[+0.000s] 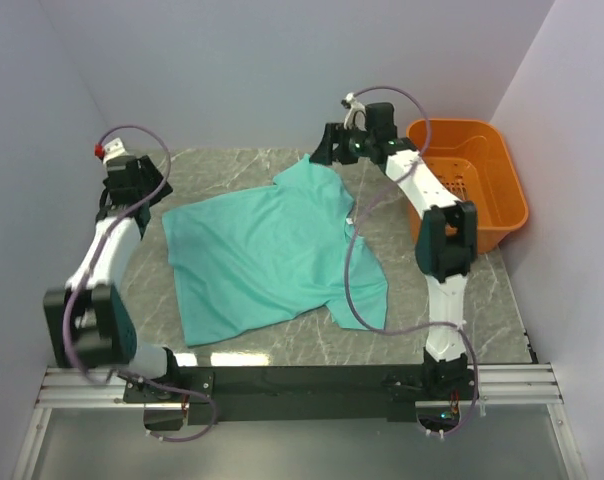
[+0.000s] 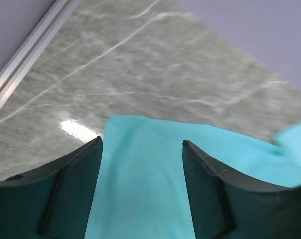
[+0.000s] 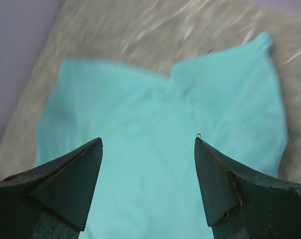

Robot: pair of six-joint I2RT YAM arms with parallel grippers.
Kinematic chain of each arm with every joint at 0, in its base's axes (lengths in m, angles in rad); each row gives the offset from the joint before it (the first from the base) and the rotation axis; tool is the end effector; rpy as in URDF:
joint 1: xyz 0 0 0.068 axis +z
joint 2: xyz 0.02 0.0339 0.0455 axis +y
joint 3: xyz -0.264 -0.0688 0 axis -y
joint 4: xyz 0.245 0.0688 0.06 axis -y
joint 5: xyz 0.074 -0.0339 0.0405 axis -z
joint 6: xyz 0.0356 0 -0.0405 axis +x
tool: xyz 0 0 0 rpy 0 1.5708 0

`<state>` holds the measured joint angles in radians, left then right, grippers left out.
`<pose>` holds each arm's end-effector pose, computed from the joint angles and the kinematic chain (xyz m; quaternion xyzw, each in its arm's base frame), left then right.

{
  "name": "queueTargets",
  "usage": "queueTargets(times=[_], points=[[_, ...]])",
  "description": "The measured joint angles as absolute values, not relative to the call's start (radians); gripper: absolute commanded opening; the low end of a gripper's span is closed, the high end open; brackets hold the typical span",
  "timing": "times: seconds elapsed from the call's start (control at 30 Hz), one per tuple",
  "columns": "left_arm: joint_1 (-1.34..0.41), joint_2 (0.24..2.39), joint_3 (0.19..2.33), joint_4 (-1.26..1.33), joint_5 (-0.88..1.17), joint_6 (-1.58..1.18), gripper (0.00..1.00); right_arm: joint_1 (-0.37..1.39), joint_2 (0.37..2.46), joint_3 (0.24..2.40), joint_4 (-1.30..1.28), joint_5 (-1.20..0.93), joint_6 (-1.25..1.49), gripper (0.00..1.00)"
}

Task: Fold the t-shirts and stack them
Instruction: Flatten the tshirt out

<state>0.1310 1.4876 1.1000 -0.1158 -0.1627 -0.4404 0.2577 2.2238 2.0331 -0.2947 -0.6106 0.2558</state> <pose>0.3395 0.0505 0.2869 -0.2815 0.8117 -0.0090 0.5118 0.5011 0.1532 0.2875 -0.1560 0.8166 0.3740 0.4111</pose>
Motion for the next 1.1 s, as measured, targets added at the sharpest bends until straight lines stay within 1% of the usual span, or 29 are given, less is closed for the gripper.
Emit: queueTargets(times=[0.1, 0.13, 0.23, 0.3, 0.4, 0.43, 0.47, 0.57, 0.63, 0.73, 0.87, 1.1], points=[[0.109, 1.282, 1.013, -0.131, -0.094, -0.471, 0.72, 0.270, 2.016, 1.853, -0.430, -0.719, 0.008, 0.78], [0.092, 1.192, 0.969, -0.136, -0.067, -0.492, 0.72, 0.278, 1.943, 1.800, -0.490, -0.734, -0.090, 0.77], [0.031, 1.008, 0.871, -0.194, 0.000, -0.558, 0.72, 0.300, 1.728, 1.636, -0.616, -0.745, -0.339, 0.74], [-0.023, 0.929, 0.819, -0.241, 0.031, -0.616, 0.73, 0.312, 1.583, 1.489, -0.671, -0.741, -0.489, 0.74], [-0.124, 0.846, 0.728, -0.324, 0.050, -0.707, 0.72, 0.303, 1.379, 1.218, -0.763, -0.718, -0.731, 0.75], [-0.163, 0.824, 0.694, -0.356, 0.056, -0.740, 0.71, 0.299, 1.312, 1.107, -0.809, -0.704, -0.849, 0.75], [-0.189, 0.812, 0.669, -0.393, 0.058, -0.769, 0.69, 0.295, 1.290, 1.068, -0.835, -0.697, -0.892, 0.75], [-0.283, 0.782, 0.602, -0.502, 0.036, -0.882, 0.70, 0.290, 1.160, 0.866, -0.871, -0.674, -1.074, 0.75], [-0.359, 0.756, 0.582, -0.610, -0.003, -0.972, 0.70, 0.290, 1.113, 0.797, -0.889, -0.665, -1.136, 0.75], [-0.423, 0.695, 0.578, -0.735, -0.064, -1.089, 0.71, 0.290, 1.105, 0.775, -0.883, -0.661, -1.181, 0.73], [-0.440, 0.652, 0.579, -0.887, -0.162, -1.238, 0.71, 0.290, 1.163, 0.775, -0.840, -0.653, -1.193, 0.71], [-0.449, 0.722, 0.588, -1.060, -0.247, -1.359, 0.71, 0.290, 1.200, 0.762, -0.826, -0.625, -1.265, 0.70]])
